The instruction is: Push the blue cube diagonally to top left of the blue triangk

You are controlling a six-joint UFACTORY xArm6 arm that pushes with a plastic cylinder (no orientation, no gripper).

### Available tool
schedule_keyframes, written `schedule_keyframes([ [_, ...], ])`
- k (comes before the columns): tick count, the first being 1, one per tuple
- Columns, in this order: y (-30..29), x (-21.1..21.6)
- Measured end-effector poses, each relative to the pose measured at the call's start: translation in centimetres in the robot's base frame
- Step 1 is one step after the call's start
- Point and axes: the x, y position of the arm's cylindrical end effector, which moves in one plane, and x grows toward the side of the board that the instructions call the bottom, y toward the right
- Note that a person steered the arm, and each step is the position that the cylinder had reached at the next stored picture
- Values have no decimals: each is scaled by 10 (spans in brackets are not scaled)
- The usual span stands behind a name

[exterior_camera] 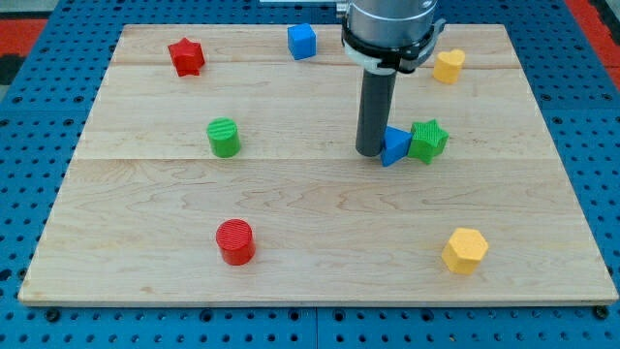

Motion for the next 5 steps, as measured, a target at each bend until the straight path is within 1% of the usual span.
schedule_keyframes([
  [1, -43, -60],
  [2, -14, -154],
  [3, -45, -209],
  [4, -125, -232],
  [5, -170, -218],
])
